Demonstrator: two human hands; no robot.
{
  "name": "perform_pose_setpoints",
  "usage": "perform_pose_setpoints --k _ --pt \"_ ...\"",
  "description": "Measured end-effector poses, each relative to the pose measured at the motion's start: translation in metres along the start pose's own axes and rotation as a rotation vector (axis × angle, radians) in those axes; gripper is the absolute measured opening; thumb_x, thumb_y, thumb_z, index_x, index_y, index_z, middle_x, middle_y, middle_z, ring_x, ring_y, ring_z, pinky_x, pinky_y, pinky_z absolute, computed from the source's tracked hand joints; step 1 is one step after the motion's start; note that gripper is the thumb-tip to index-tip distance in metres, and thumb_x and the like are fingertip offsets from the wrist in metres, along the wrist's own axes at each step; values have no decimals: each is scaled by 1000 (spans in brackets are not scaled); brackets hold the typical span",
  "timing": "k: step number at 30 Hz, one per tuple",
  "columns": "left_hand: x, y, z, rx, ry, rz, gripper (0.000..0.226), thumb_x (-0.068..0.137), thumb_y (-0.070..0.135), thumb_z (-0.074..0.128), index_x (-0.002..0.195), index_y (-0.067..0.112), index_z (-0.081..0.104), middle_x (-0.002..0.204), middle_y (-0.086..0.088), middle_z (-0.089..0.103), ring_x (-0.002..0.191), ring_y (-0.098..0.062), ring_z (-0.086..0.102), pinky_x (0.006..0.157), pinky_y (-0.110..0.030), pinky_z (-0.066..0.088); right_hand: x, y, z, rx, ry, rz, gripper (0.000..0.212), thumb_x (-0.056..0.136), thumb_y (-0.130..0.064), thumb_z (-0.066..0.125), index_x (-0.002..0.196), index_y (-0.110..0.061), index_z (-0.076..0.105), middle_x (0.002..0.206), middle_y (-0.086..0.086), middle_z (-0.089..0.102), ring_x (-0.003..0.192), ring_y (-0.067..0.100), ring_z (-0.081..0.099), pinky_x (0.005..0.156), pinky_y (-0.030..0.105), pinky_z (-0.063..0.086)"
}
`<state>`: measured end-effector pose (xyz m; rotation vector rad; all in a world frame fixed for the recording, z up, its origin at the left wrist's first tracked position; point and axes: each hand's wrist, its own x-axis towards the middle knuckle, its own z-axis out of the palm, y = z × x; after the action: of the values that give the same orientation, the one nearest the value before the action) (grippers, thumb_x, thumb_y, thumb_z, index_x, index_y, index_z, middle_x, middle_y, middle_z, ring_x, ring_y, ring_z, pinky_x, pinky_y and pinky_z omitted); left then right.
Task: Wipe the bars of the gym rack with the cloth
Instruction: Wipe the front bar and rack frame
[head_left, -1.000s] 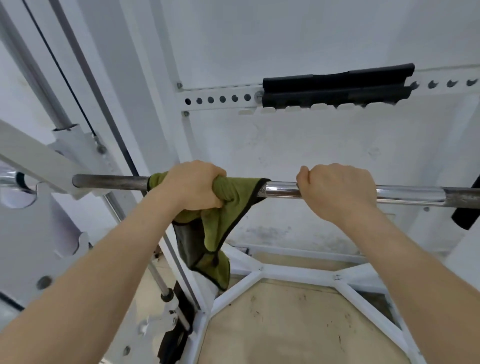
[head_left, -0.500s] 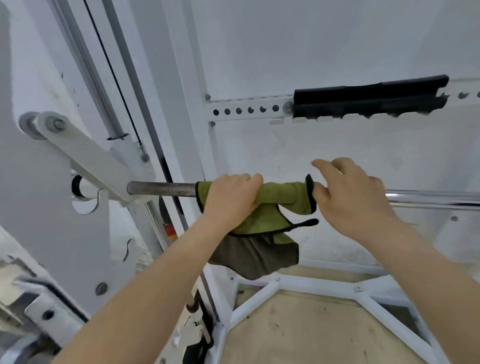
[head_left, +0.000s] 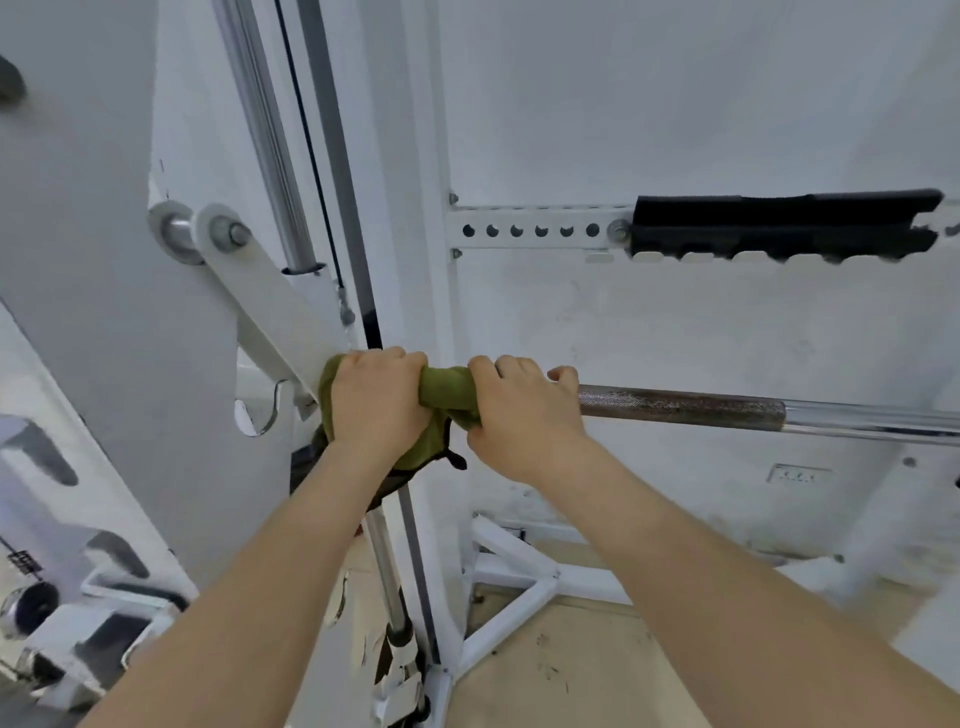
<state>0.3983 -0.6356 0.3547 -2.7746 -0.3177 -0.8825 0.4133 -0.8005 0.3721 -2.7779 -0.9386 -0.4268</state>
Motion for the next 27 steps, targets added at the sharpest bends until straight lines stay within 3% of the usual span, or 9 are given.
perform_pose_setpoints --k 5,7,8,10,12,16,19,23,27 --pt "-1 76 -19 -112 -26 77 9 86 17 54 80 20 47 82 1 58 80 -23 58 73 -32 33 -3 13 -14 -30 -42 101 77 80 -18 59 146 -13 20 159 6 4 146 22 2 108 54 20" --pt "0 107 -24 -194 -53 149 3 86 19 55 87 19 52 87 0 60 85 -23 58 74 -32 34 -5 31 -29 -49 -121 145 94 78 -15 61 152 -20 2 160 4 -3 146 23 7 108 56 20" --pt "-1 110 -24 -197 -30 194 8 86 23 58 91 19 54 87 1 60 85 -22 58 74 -32 35 -8 41 -33 -62 -171 139 97 78 -19 62 152 -24 -1 159 3 5 143 23 20 106 55 23" --pt "-7 81 -24 -120 -23 254 22 83 37 63 95 22 53 86 4 58 83 -21 58 73 -32 35 -14 58 -36 -57 -269 120 89 81 -29 62 150 -29 7 144 0 37 124 25 47 95 53 30" --pt "-8 30 -19 -68 9 173 29 80 51 60 90 25 51 76 6 53 76 -22 55 66 -35 36 -15 63 -33 -83 -244 71 64 87 -36 57 142 -31 25 119 0 54 106 28 56 88 50 33" --pt "1 -13 -14 -94 2 53 34 77 51 63 73 23 44 60 5 45 60 -24 47 57 -33 35 -2 40 -19 -152 -11 25 27 89 -35 52 112 -20 50 100 2 55 96 27 54 79 42 33" --pt "-5 15 -12 -143 21 43 26 75 39 70 79 19 55 68 -2 57 68 -30 56 71 -41 39 -2 37 -7 -171 82 41 15 89 -31 55 94 -19 48 86 0 49 89 26 56 73 37 29" --pt "-2 62 -11 -161 62 64 22 73 34 69 82 20 55 72 -2 56 74 -30 55 76 -41 33 -11 65 -17 -208 69 66 19 86 -37 56 83 -22 45 89 -1 61 104 24 50 100 50 27" --pt "-4 134 -17 -133 14 157 23 66 18 71 80 16 53 67 -4 53 67 -30 53 67 -36 24 -26 96 -21 -203 36 138 23 82 -38 57 69 -26 42 76 -4 53 104 22 48 99 50 26"
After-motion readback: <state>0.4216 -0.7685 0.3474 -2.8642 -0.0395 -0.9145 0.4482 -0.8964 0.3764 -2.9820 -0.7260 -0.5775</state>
